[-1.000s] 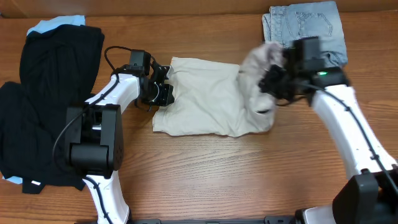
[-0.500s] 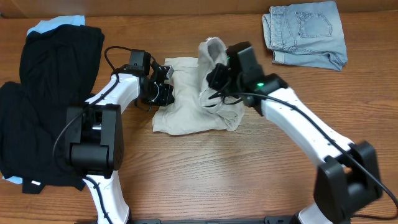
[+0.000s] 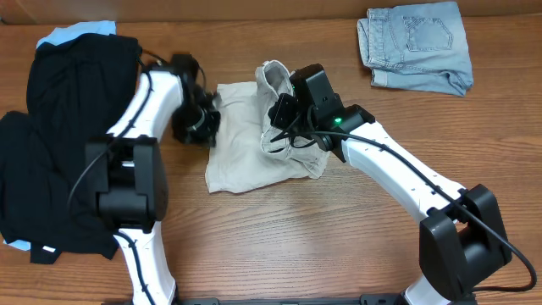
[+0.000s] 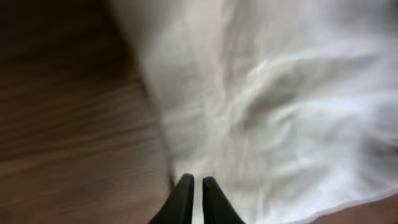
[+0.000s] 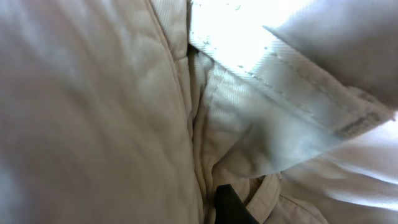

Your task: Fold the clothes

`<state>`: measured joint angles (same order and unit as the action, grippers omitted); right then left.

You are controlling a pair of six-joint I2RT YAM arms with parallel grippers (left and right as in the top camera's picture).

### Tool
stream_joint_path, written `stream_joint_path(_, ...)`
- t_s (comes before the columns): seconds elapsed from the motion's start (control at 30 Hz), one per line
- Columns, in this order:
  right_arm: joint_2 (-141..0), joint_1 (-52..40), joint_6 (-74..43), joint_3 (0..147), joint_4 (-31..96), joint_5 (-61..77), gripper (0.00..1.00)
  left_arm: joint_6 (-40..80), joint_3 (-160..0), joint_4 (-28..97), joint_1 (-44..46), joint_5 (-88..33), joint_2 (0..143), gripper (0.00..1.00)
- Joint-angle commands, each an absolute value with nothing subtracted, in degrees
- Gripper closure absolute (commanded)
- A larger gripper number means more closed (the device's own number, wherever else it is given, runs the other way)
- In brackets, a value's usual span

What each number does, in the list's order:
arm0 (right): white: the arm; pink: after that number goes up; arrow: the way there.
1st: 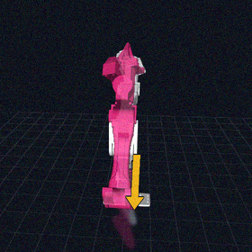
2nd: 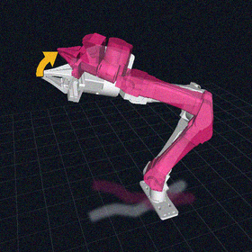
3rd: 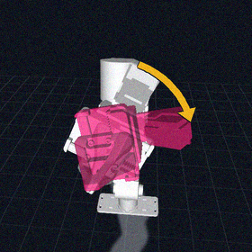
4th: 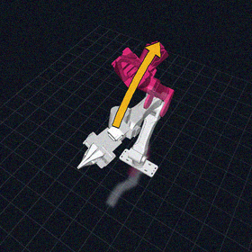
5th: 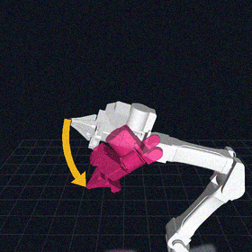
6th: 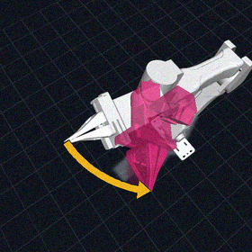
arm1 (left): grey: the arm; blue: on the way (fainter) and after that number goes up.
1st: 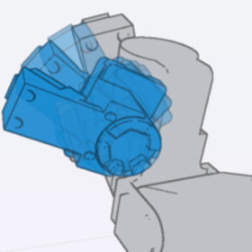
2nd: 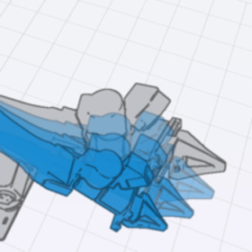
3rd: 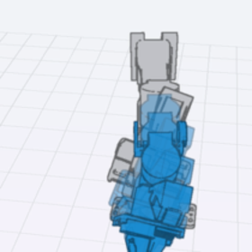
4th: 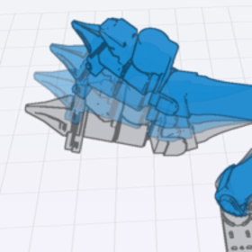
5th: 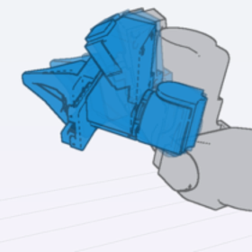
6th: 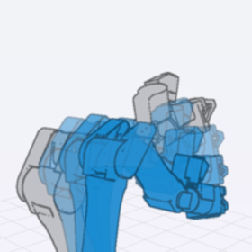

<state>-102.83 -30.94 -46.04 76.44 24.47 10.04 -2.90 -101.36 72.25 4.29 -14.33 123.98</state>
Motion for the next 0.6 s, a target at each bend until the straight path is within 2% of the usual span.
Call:
stream_joint_path(0.0, -102.26, -32.51, -46.50, 77.43, 23.66, 10.09, 0.96, -0.45, -111.28, 76.58, 3.49, -9.61, 123.63, 0.88)
stream_joint_path(0.1, -102.26, -34.06, -46.50, 77.43, 23.62, 10.09, 0.96, 3.09, -118.15, 79.99, 2.90, -6.37, 123.63, 0.82)
stream_joint_path(0.13, -102.26, -34.54, -46.50, 77.43, 23.59, 10.11, 0.90, 4.23, -119.79, 80.42, 2.61, -5.76, 123.63, 0.79)
stream_joint_path(0.17, -102.26, -35.11, -46.48, 77.43, 23.42, 10.35, 0.75, 5.02, -121.05, 80.60, 2.26, -5.54, 123.63, 0.76)
stream_joint_path(0.2, -102.26, -36.27, -45.32, 77.43, 22.92, 12.03, 0.48, 6.04, -122.58, 80.58, 1.69, -5.56, 123.63, 0.75)
stream_joint_path(0.23, -102.26, -37.12, -43.40, 77.43, 22.63, 14.28, 0.29, 6.57, -123.35, 80.51, 1.26, -5.56, 123.63, 0.72)
stream_joint_path(0.3, -102.24, -39.66, -33.95, 77.43, 22.72, 23.64, 0.07, 6.90, -124.38, 80.20, 0.21, -5.58, 123.63, 0.67)
stream_joint_path(0.37, -101.84, -40.99, -28.88, 77.43, 24.36, 29.08, 0.00, 6.87, -124.42, 80.09, -0.62, -5.58, 123.63, 0.66)
stream_joint_path(0.57, -97.17, -38.74, -28.69, 77.45, 31.77, 23.42, 0.00, 6.85, -124.40, 80.18, -1.50, -5.98, 123.63, 0.64)
